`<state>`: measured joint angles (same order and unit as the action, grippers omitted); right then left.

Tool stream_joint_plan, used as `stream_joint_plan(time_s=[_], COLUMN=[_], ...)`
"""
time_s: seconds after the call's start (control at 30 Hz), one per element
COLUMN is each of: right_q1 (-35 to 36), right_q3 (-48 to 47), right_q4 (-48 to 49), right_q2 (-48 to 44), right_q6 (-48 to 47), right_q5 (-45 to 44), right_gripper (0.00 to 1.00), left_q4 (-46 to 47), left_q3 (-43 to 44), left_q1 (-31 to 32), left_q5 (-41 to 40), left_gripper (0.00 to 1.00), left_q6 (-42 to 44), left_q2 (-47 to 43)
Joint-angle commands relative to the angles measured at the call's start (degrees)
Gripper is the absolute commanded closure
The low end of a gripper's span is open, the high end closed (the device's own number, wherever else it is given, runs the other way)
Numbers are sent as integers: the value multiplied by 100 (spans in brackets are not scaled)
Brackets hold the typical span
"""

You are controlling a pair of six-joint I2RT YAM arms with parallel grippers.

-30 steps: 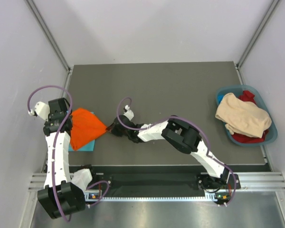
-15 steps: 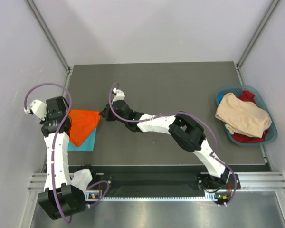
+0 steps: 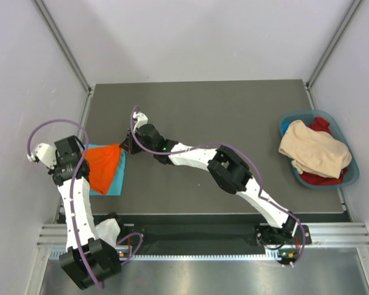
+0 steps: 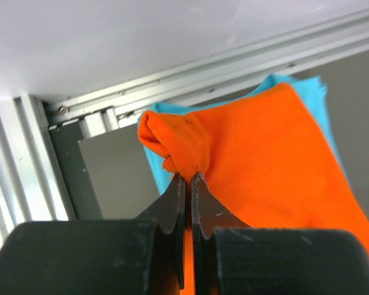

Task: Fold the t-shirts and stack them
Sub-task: Neatly place the folded tshirt to the corner

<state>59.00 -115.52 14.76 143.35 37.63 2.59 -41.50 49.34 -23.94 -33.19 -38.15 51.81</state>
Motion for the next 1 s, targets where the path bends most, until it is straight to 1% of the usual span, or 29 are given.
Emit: stream_joint_plan(time_s=[0.0,0.17,0.23,0.27,0.33,0.37,0.43,0.53,0.57,0.6,0.63,0.67,0.73,0.83,0.87,0.9,0.97], right_q1=[-161,-310,-363,-363,-381,-389,-390,-390,-381,-389,-381,-372,-346,-319,-328,-302,-258], right_q3=[-470,-936,-928,-928,-963,-1033,-1103,-1174,-1191,-1192,-1183,-1174,-1157,-666,-273,-86,422], right_q4=[-9,-176,-149,-141,-132,-132,-149,-149,-149,-141,-132,-132,-271,-343,-343,-412,-465], right_q2=[237,720,800,817,826,818,818,800,800,791,791,765,712,283,-23,-192,-586], right_q6=[-203,-159,-124,-133,-150,-159,-194,-229,-221,-203,-194,-177,-194,-107,-11,34,235], right_q5=[215,488,541,549,558,584,585,620,655,699,751,856,919,884,797,726,594], right_gripper=[100,100,100,100,100,100,100,100,96,90,79,76,71,62,61,60,59], left_q4=[106,264,-50,-243,-499,-613,-780,-860,-1043,-1132,-1176,-1307,-1466,-1563,-1589,-1511,-1109], left_q3=[-302,-952,-857,-813,-829,-830,-803,-821,-812,-803,-760,-707,-515,-171,-57,57,67], left_q1=[-31,-40,13,13,13,13,13,13,13,13,13,13,4,13,13,21,21], left_q5=[-82,-48,-510,-696,-811,-881,-944,-935,-952,-979,-988,-1075,-1224,-1374,-1374,-1444,-1244], left_gripper=[100,100,100,100,100,100,100,100,99,86,70,60,46,43,39,39,39], left_q6=[71,-122,-305,-785,-930,-1192,-1317,-1537,-1764,-1870,-1924,-1968,-2073,-1890,-1889,-1889,-1478], left_q2=[-215,-312,-286,-216,-111,-75,4,188,250,311,477,566,777,831,804,769,620])
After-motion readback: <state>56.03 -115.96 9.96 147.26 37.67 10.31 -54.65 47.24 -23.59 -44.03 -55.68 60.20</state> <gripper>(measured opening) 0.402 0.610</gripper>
